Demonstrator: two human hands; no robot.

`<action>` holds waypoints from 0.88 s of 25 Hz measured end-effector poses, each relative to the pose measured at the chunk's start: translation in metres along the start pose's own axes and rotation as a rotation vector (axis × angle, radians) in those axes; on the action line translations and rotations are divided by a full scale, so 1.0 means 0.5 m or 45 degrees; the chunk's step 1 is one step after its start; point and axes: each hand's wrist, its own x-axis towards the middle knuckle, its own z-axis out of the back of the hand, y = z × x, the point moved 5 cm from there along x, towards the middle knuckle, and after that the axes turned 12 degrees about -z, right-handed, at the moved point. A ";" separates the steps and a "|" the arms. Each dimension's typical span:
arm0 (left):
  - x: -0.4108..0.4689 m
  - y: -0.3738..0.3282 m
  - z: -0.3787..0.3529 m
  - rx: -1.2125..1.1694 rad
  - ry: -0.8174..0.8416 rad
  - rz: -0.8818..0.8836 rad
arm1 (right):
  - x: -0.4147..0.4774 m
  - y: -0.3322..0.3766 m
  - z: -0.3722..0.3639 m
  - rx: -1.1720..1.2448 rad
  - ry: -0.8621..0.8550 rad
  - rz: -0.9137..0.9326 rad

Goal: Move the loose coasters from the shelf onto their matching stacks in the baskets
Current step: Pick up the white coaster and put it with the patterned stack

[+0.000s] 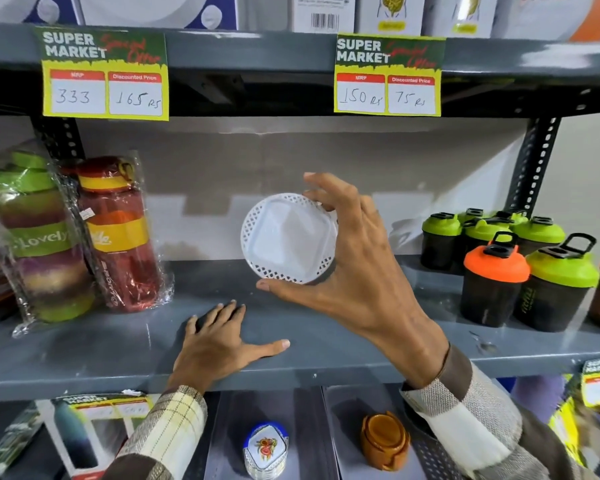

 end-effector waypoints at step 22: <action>-0.023 -0.022 0.020 0.012 0.084 0.010 | -0.066 0.005 0.034 0.885 0.091 -0.018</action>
